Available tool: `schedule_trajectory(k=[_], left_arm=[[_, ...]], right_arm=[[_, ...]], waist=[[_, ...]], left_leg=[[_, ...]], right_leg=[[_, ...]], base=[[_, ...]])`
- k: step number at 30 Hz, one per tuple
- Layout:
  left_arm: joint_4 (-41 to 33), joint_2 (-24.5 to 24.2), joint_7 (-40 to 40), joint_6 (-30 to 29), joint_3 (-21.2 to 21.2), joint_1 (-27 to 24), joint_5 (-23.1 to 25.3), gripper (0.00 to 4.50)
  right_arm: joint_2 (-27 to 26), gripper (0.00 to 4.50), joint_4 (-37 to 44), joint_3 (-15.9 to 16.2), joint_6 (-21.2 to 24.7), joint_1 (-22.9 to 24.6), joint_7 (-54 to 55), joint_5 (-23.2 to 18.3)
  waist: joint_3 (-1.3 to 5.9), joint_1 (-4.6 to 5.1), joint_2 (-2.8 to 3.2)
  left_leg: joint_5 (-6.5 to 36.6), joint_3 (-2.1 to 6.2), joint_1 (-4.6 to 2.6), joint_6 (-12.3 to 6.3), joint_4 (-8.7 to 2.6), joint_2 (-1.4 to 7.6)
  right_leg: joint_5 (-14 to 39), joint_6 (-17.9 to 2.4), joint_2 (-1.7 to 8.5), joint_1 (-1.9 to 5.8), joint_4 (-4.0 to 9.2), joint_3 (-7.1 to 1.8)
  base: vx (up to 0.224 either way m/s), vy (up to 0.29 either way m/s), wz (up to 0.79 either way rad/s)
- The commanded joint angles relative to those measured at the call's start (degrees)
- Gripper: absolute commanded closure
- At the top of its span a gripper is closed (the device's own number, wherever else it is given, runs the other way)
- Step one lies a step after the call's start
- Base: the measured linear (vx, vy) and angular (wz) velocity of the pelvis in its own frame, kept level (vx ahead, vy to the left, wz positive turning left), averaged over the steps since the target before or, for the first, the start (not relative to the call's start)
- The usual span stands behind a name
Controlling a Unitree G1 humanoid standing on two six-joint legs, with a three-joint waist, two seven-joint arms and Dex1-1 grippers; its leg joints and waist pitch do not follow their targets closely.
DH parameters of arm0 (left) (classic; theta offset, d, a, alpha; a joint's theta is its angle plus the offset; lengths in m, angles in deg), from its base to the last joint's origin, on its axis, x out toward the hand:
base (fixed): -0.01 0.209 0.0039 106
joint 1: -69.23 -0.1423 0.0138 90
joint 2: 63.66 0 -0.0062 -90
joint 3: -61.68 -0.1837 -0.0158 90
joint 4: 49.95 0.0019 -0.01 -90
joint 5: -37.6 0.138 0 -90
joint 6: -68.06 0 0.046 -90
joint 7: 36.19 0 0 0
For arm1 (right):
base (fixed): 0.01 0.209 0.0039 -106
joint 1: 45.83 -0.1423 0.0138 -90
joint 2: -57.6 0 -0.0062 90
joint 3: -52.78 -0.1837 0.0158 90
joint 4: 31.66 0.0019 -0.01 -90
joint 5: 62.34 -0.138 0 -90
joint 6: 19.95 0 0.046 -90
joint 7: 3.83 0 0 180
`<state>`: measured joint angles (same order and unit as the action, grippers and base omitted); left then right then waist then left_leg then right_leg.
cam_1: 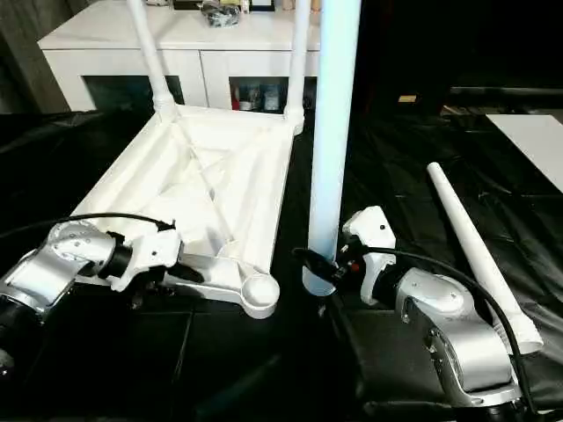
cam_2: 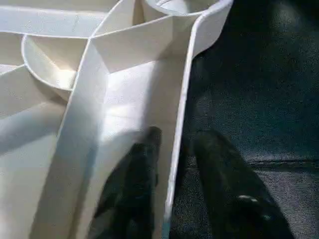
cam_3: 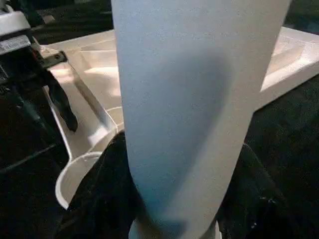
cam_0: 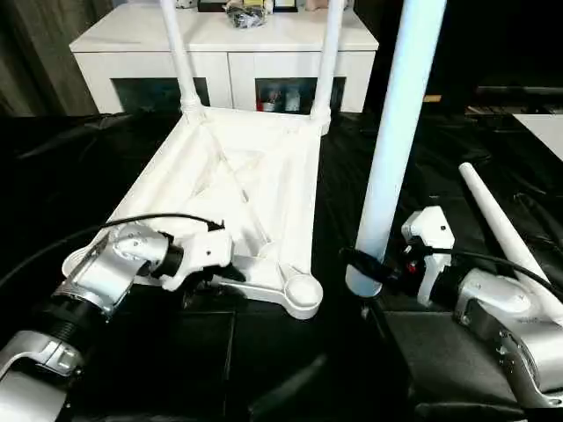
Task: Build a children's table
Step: Insert table leg to table base
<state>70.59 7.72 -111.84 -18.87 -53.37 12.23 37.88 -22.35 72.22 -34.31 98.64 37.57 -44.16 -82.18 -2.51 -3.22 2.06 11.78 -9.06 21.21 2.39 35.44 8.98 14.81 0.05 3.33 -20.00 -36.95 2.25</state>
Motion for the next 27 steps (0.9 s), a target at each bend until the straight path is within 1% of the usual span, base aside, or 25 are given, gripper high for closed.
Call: schedule_trajectory(k=[1,2,4,5,6,8,10,11,12,14,15,16,17,18,19,20,21,22,23,24,25,26,27], left_arm=[[0.59,-0.18,-0.8,0.96,-0.41,1.35,1.29,3.42],[0.65,-0.21,-0.85,1.03,-0.45,1.35,1.36,3.54],[1.1,-0.34,-1.38,1.72,-0.75,1.03,1.99,3.61],[0.91,-0.47,-1.8,1.51,-0.92,0.6,2.17,3.73],[0.84,-0.51,-1.91,1.46,-0.97,0.41,2.25,3.93],[0.91,-0.51,-1.8,1.7,-0.98,0.06,2.38,4.02],[1.59,-0.55,-1.28,2.01,-1.13,-0.41,2.76,4.24],[1.75,-0.52,-1.09,1.95,-1.09,-0.56,2.82,4.35],[1.58,-0.58,-0.97,1.52,-1.0,-0.93,2.81,4.41],[1.05,-0.65,-0.88,0.74,-0.81,-1.45,2.74,4.45],[-0.77,-0.68,-0.99,-1.51,-0.28,-2.75,2.0,4.48],[-2.46,-0.76,-1.09,-3.38,-0.04,-3.79,1.46,4.48],[-2.46,-0.76,-1.09,-3.38,-0.04,-3.79,1.46,4.48],[-4.11,-0.87,-1.14,-4.91,0.12,-4.91,1.11,4.48],[-5.9,-1.05,-0.95,-6.2,-0.02,-6.34,1.0,4.48],[-8.13,-1.46,-0.43,-7.28,-0.41,-8.17,1.33,4.48],[-10.56,-1.91,0.04,-8.58,-0.87,-10.05,1.71,4.48],[-12.71,-2.25,0.83,-9.95,-1.22,-11.69,2.23,4.48],[-14.72,-2.54,1.9,-11.5,-1.34,-13.13,2.79,4.48],[-16.77,-2.74,2.99,-13.28,-1.24,-14.5,3.38,4.48],[-16.77,-2.74,2.99,-13.28,-1.24,-14.5,3.38,4.48],[-18.87,-2.29,4.49,-15.52,-0.52,-15.84,3.06,4.48],[-21.42,-0.67,7.9,-19.03,1.14,-17.6,2.31,4.48]], right_arm=[[0.02,2.64,2.26,-0.14,0.1,-0.37,-0.4,-0.78],[0.01,2.64,2.27,-0.14,0.1,-0.36,-0.4,-0.79],[-0.08,2.64,2.27,-0.09,-0.1,-0.34,-0.24,-0.68],[-0.08,2.64,2.3,-0.07,-0.07,-0.32,-0.14,-0.78],[-0.08,2.64,2.32,-0.04,-0.08,-0.3,-0.09,-0.8],[-0.11,2.64,2.38,0.0,-0.12,-0.28,0.01,-0.8],[-0.23,2.64,2.36,-0.11,-0.09,-0.23,0.22,-0.91],[-0.31,2.64,2.34,-0.19,-0.06,-0.22,0.32,-0.96],[-0.56,2.64,2.29,-0.43,0.07,-0.23,0.62,-1.13],[-0.79,2.64,2.28,-0.66,0.25,-0.33,0.92,-1.32],[-1.05,2.64,2.22,-1.07,0.42,-0.48,1.31,-1.56],[-1.13,2.64,2.09,-1.35,0.54,-0.6,1.49,-1.68],[-1.13,2.64,2.09,-1.35,0.54,-0.6,1.49,-1.68],[-1.16,2.64,2.01,-1.57,0.6,-0.64,1.65,-1.74],[-1.12,2.64,1.72,-1.77,0.55,-0.8,1.79,-1.67],[-1.05,2.64,1.45,-1.9,0.44,-0.95,1.94,-1.49],[-1.05,2.64,1.18,-2.07,0.38,-1.14,2.16,-1.37],[-1.13,2.64,0.98,-2.28,0.45,-1.3,2.42,-1.38],[-1.2,2.64,0.94,-2.37,0.53,-1.43,2.58,-1.4],[-1.25,2.64,0.93,-2.42,0.61,-1.54,2.74,-1.48],[-1.25,2.64,0.93,-2.42,0.61,-1.54,2.74,-1.48],[-1.32,2.64,1.02,-2.55,0.81,-1.57,2.86,-1.69],[-1.55,2.64,1.08,-2.82,1.15,-1.6,3.25,-2.02]], waist=[[2.9,-0.05,0.54],[2.88,-0.02,0.46],[2.81,-0.02,0.44],[2.81,-0.05,0.57],[2.79,-0.01,0.58],[2.78,0.03,0.6],[2.77,0.06,0.47],[2.82,0.06,0.5],[2.79,0.06,0.58],[2.83,0.12,0.5],[2.9,0.22,0.53],[2.83,0.36,0.45],[2.89,0.43,0.47],[2.95,0.53,0.45],[2.96,0.56,0.43],[2.92,0.68,0.59],[3.04,0.79,0.57],[3.0,0.99,0.42],[3.09,0.99,0.45],[3.1,1.1,0.58],[3.07,1.08,0.53],[3.08,1.02,0.57],[3.05,1.03,0.53]], left_leg=[[11.91,1.63,-1.1,0.5,-5.36,4.48],[11.9,1.63,-1.12,0.48,-5.4,4.54],[11.99,1.63,-1.07,0.39,-5.44,4.53],[12.2,1.61,-1.11,0.5,-5.45,4.53],[12.55,1.61,-1.15,0.69,-5.48,4.58],[12.78,1.62,-1.13,0.81,-5.53,4.56],[12.12,1.63,-1.02,0.58,-5.54,4.54],[11.58,1.59,-1.0,0.39,-5.48,4.51],[11.43,1.54,-1.05,0.22,-5.46,4.49],[11.02,1.51,-1.0,0.06,-5.51,4.52],[10.43,1.51,-0.97,0.04,-5.55,4.62],[10.03,1.51,-0.84,-0.23,-5.56,4.53],[9.48,1.44,-0.89,-0.59,-5.51,4.47],[9.1,1.3,-0.91,-0.97,-5.37,4.4],[8.73,1.27,-0.92,-1.19,-5.35,4.4],[8.25,1.3,-0.84,-1.63,-5.38,4.42],[7.93,1.32,-0.87,-1.78,-5.36,4.55],[6.92,1.36,-0.65,-2.51,-5.41,4.51],[6.59,1.29,-0.77,-2.87,-5.35,4.52],[5.54,1.2,-0.79,-3.86,-5.23,4.46],[5.39,1.14,-0.79,-4.17,-5.15,4.34],[5.5,1.06,-0.79,-4.37,-5.14,4.34],[5.69,1.02,-0.8,-4.35,-5.14,4.37]], right_leg=[[-1.12,-15.39,5.69,1.34,4.38,-3.07],[-1.38,-15.4,5.64,1.32,4.36,-3.06],[-1.15,-15.38,5.69,1.32,4.4,-3.08],[-0.67,-15.4,5.75,1.29,4.43,-3.1],[-0.52,-15.53,5.72,1.22,4.45,-3.09],[-0.54,-15.59,5.68,1.26,4.44,-3.1],[-1.23,-15.54,5.71,1.36,4.42,-3.11],[-1.71,-15.5,5.72,1.4,4.38,-3.13],[-1.73,-15.55,5.76,1.32,4.45,-3.12],[-2.0,-15.56,5.75,1.42,4.44,-3.13],[-2.97,-15.66,5.79,1.52,4.26,-3.1],[-3.22,-15.66,5.71,1.54,4.29,-3.05],[-3.53,-15.66,5.69,1.53,4.3,-3.02],[-3.72,-15.79,5.7,1.56,4.32,-3.05],[-4.0,-15.86,5.68,1.55,4.34,-3.05],[-4.2,-15.9,5.68,1.58,4.43,-3.02],[-4.85,-15.89,5.69,1.66,4.33,-2.99],[-6.05,-15.85,5.61,1.83,4.26,-2.89],[-6.52,-15.79,5.59,1.78,4.29,-2.88],[-7.46,-15.71,5.46,1.69,4.34,-2.85],[-7.16,-15.7,5.39,1.65,4.42,-2.84],[-6.14,-15.63,5.42,1.67,4.46,-2.86],[-5.73,-15.68,5.43,1.64,4.5,-2.86]], base=[[0.0,0.0,0.0],[0.0,0.0,0.0],[0.0,0.0,0.0],[0.0,0.0,0.0],[0.0,0.0,0.0],[0.0,0.0,0.0],[0.0,0.0,0.0],[0.0,0.0,0.0],[0.0,0.0,0.0],[0.0,0.0,0.0],[0.0,0.0,0.0],[0.0,0.0,0.0],[0.0,0.0,0.0],[0.0,0.0,0.0],[0.0,0.0,0.0],[0.0,0.0,0.0],[0.0,0.0,0.0],[0.0,0.0,0.0],[0.0,0.0,0.0],[0.0,0.0,0.0],[0.0,0.0,0.0],[0.0,0.0,0.0],[0.0,0.0,0.0]])
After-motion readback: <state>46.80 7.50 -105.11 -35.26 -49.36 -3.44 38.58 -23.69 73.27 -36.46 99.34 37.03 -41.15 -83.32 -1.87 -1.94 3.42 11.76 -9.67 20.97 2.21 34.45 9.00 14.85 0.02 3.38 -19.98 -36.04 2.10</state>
